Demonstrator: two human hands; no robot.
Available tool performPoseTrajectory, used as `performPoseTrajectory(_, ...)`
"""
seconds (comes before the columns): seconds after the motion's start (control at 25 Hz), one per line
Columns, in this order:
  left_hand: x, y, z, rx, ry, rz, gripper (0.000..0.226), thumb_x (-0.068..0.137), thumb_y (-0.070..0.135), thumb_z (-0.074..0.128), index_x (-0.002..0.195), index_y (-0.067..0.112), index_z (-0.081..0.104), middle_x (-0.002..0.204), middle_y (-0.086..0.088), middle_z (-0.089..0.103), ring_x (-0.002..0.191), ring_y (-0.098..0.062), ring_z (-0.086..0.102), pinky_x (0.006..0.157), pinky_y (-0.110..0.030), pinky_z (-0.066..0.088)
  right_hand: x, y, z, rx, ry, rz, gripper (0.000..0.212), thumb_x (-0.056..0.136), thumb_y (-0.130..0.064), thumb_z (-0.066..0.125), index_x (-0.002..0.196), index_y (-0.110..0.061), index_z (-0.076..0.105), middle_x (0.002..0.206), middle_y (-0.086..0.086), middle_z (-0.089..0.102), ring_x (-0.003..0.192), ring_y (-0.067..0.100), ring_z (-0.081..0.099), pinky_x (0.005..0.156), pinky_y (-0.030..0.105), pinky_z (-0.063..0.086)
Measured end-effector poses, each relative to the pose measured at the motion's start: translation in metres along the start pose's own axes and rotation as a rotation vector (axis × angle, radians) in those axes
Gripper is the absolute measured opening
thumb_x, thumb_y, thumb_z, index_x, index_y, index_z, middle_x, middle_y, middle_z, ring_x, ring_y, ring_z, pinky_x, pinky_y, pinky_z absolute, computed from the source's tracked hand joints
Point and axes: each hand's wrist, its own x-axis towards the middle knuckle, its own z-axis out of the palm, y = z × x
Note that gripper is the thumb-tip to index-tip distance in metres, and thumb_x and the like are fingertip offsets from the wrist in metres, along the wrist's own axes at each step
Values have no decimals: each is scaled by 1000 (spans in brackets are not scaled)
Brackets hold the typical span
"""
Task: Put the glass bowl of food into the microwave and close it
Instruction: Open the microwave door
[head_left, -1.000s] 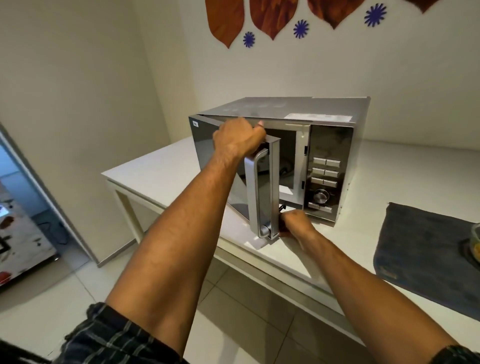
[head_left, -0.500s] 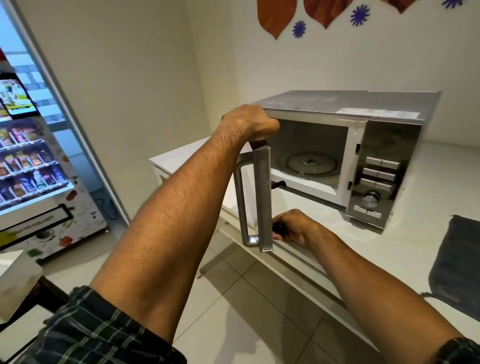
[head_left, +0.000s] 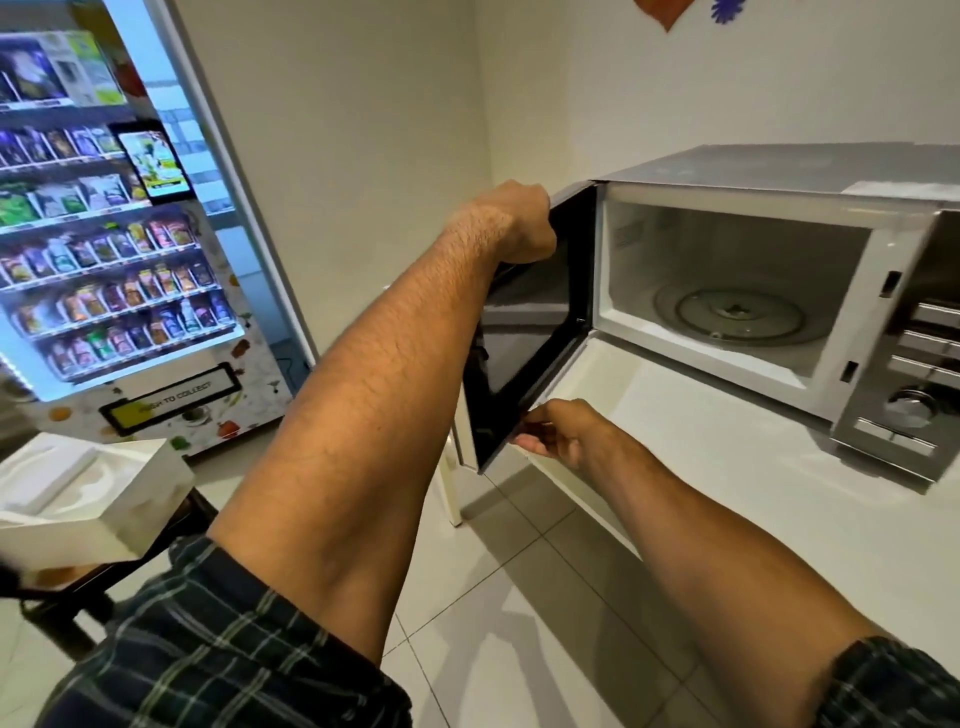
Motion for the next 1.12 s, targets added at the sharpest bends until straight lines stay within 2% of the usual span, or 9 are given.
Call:
performPoseTrajectory(0.12,7,-22,11,-41,44,-34,8,82,13,43,79,7,40,73,-3,46,78,-25,50,66,-33,42,14,-2,26,22,9,-18,15,91,6,50,95,7,64,80,23,71,71,30,73,78,34,59)
performPoseTrajectory(0.32,14,-48,27,-100,71,-76,14,74,12,44,61,11,39,65,-1,47,62,-20,48,58,-31,43,27,-9,55,119,16,-37,20,87,10,53,102,7,65,85,21,71,75,29,72,49,26,57)
performPoseTrajectory(0.4,15,-60,35,-149,112,-109,8,71,13,44,64,10,45,66,-2,50,63,-22,51,64,-33,50,36,-13,66,173,6,-49,22,84,13,53,100,5,65,87,20,70,80,29,70,49,27,59)
performPoseTrajectory(0.56,16,-76,48,-253,201,-169,51,70,15,45,117,5,62,110,-11,68,97,-27,59,89,-37,49,55,-19,78,230,2,-70,34,81,15,44,107,5,63,97,20,68,96,31,67,70,34,61)
performPoseTrajectory(0.72,18,-91,60,-350,228,-165,67,66,21,46,132,10,54,123,-9,66,112,-26,59,100,-37,47,69,-20,86,191,15,-67,34,81,14,44,107,1,62,101,19,65,101,31,67,81,35,61)
performPoseTrajectory(0.84,22,-96,63,-378,244,-145,70,65,25,46,133,12,54,125,-6,66,115,-24,58,105,-37,42,73,-21,88,167,54,-70,31,82,12,46,107,2,61,96,19,65,96,31,67,70,30,60)
performPoseTrajectory(0.92,22,-95,66,-343,262,-137,67,67,29,46,131,11,55,125,-8,66,116,-24,58,111,-38,35,71,-16,85,107,77,-94,29,83,9,50,108,2,63,97,19,68,91,27,67,77,31,60)
performPoseTrajectory(1.04,19,-81,85,-208,372,-65,64,80,33,42,137,6,50,145,-14,53,137,-22,45,124,-39,5,61,-8,69,-114,182,-179,17,89,-8,63,103,-1,69,98,17,72,86,24,67,88,37,60)
performPoseTrajectory(1.12,14,-63,105,-287,480,-33,60,88,31,41,142,5,48,152,-12,46,144,-18,37,125,-39,2,48,-7,49,-344,308,-308,30,89,-23,67,111,-2,70,107,16,74,96,29,69,92,39,57)
